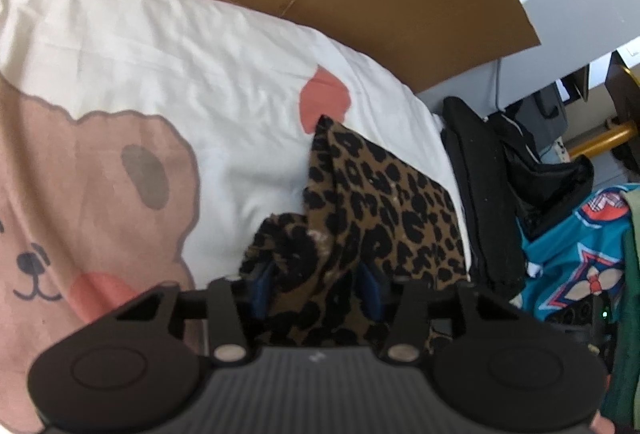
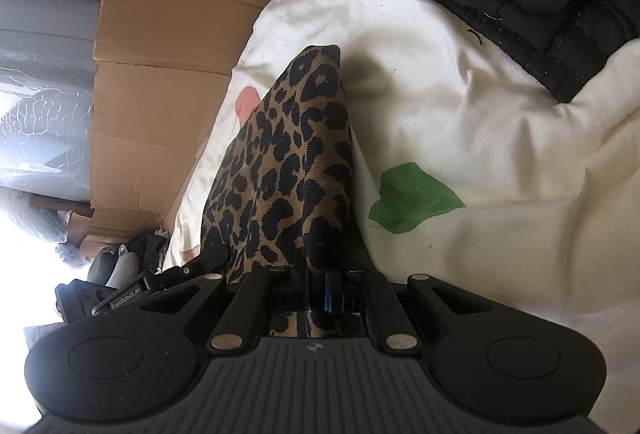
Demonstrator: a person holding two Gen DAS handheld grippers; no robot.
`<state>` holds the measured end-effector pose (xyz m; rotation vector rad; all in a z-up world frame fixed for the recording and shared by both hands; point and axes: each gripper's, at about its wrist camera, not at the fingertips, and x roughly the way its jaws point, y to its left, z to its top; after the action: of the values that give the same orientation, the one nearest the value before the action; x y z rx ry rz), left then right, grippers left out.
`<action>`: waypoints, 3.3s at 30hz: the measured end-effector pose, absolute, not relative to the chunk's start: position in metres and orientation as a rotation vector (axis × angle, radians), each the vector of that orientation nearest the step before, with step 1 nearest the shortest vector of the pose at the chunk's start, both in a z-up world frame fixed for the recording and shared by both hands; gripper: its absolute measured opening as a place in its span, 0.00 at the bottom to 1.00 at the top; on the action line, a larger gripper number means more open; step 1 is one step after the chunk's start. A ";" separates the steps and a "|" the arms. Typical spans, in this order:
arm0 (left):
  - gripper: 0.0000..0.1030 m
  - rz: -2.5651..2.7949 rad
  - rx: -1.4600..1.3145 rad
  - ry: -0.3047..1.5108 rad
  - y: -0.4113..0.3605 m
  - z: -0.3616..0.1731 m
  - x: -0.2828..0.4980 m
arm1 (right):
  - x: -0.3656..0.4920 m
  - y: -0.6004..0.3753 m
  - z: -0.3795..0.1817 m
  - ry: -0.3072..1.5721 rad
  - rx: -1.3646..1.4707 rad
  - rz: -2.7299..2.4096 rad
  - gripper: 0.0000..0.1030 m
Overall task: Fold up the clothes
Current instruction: 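Open the left gripper and pinch the folded trousers edge again, then lift the leopard-print bundle with both grippers off the duvet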
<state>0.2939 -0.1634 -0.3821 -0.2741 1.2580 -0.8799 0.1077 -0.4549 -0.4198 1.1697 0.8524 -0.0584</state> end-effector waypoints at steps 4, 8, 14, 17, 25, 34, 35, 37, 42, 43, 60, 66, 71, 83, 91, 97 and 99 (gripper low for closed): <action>0.32 -0.914 -0.249 1.201 -0.163 -0.367 0.292 | 0.106 -0.456 -0.421 0.856 1.171 -0.066 0.05; 0.36 -0.913 -0.203 1.208 -0.167 -0.367 0.294 | 0.107 -0.456 -0.421 0.857 1.169 -0.063 0.05; 0.55 -0.879 -0.294 1.257 -0.159 -0.383 0.300 | 0.108 -0.456 -0.421 0.856 1.162 -0.054 0.06; 0.58 -0.879 -0.342 1.274 -0.158 -0.389 0.302 | 0.108 -0.457 -0.422 0.853 1.169 -0.053 0.06; 0.41 -0.928 -0.382 1.315 -0.162 -0.395 0.307 | 0.107 -0.457 -0.421 0.850 1.172 -0.053 0.08; 0.32 -0.922 -0.392 1.312 -0.159 -0.397 0.310 | 0.099 -0.465 -0.424 0.784 1.269 -0.048 0.25; 0.31 -0.921 -0.392 1.313 -0.159 -0.397 0.310 | 0.097 -0.466 -0.426 0.770 1.302 -0.049 0.28; 0.31 -0.918 -0.395 1.314 -0.160 -0.398 0.310 | 0.098 -0.464 -0.428 0.764 1.317 -0.054 0.28; 0.24 -0.911 -0.336 1.289 -0.165 -0.393 0.307 | 0.109 -0.456 -0.430 0.795 1.284 -0.058 0.16; 0.23 -0.908 -0.325 1.285 -0.166 -0.391 0.306 | 0.111 -0.454 -0.430 0.801 1.275 -0.058 0.12; 0.18 -0.871 -0.277 1.203 -0.164 -0.354 0.287 | 0.113 -0.447 -0.392 0.811 1.079 -0.059 0.05; 0.18 -0.883 -0.301 1.155 -0.162 -0.329 0.279 | 0.109 -0.444 -0.363 0.745 1.030 -0.072 0.05; 0.18 -0.894 -0.325 1.102 -0.162 -0.306 0.276 | 0.114 -0.446 -0.341 0.716 0.983 -0.071 0.05; 0.18 -0.884 -0.349 1.013 -0.172 -0.269 0.268 | 0.119 -0.448 -0.295 0.699 0.850 -0.046 0.05; 0.18 -0.912 -0.337 0.987 -0.200 -0.258 0.262 | 0.111 -0.464 -0.289 0.653 0.845 -0.099 0.05; 0.18 -0.939 -0.368 0.962 -0.223 -0.246 0.255 | 0.104 -0.477 -0.272 0.629 0.770 -0.124 0.05; 0.18 -0.954 -0.368 0.956 -0.230 -0.240 0.251 | 0.100 -0.482 -0.266 0.624 0.750 -0.136 0.05</action>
<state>0.2513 -0.2304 -0.2403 -0.3682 0.9557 -0.9544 0.0995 -0.4819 -0.2656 0.7496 0.6237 -0.1355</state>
